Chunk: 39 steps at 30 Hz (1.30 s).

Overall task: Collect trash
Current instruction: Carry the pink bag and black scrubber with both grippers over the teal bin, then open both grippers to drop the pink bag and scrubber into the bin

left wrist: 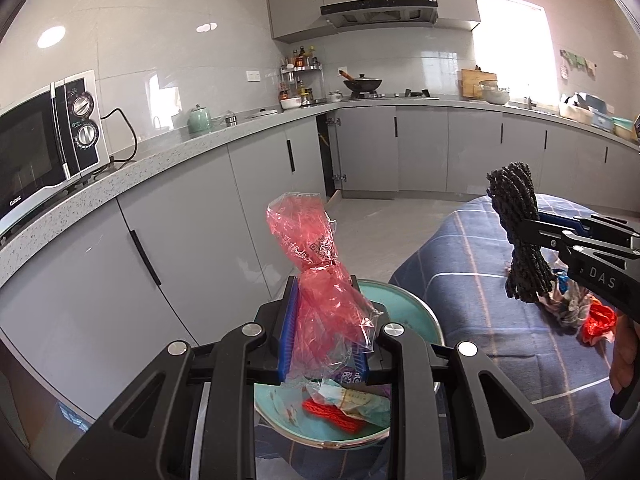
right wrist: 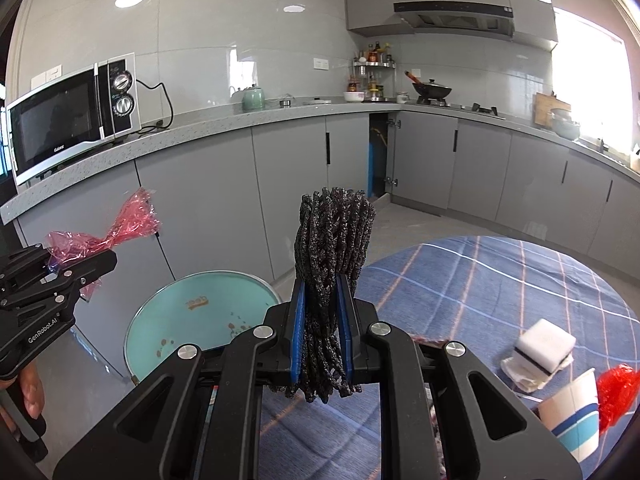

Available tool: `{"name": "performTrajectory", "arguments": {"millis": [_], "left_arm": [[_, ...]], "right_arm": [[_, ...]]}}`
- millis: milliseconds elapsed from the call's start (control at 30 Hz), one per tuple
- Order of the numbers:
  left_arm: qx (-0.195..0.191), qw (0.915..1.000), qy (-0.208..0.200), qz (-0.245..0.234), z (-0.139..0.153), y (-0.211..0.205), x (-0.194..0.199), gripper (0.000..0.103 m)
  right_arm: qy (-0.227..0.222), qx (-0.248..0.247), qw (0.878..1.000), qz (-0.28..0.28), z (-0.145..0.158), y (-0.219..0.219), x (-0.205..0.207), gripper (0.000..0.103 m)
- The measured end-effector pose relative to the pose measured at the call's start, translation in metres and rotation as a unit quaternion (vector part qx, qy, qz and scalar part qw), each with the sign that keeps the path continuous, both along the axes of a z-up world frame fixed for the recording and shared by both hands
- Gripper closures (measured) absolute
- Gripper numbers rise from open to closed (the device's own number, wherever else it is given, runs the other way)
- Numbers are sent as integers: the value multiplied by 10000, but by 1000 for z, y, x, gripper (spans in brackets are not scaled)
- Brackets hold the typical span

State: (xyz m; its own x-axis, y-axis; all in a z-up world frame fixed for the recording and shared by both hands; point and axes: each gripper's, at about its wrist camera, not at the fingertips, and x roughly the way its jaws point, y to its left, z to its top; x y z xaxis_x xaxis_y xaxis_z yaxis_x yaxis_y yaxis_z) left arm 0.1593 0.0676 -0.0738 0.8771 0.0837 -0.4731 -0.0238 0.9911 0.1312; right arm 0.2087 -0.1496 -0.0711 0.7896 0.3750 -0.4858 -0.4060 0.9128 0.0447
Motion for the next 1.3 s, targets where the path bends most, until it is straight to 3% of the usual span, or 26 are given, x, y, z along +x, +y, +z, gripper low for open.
{"name": "performTrajectory", "arguments": {"millis": [933,1033,1133,1200,1300], "left_arm": [[-40,9998,83,158,-4,6,3,76],[-42,9998,69,191,-4,8,3,69],[-10,9998,67,212,-4,8,4,60],[-16,9997,41,242,-5,9,4,47],[-15,9996,35,287,-5,11,4,44]], "right_arm": [[68,-162,9983,558,-7,45,11,87],[61,-169,9975,681,-9,49,10,85],[49,-177,9967,788,-11,52,10,75],[18,-189,9968,779,-12,53,9,71],[54,-92,9970,768,-12,51,9,62]]}}
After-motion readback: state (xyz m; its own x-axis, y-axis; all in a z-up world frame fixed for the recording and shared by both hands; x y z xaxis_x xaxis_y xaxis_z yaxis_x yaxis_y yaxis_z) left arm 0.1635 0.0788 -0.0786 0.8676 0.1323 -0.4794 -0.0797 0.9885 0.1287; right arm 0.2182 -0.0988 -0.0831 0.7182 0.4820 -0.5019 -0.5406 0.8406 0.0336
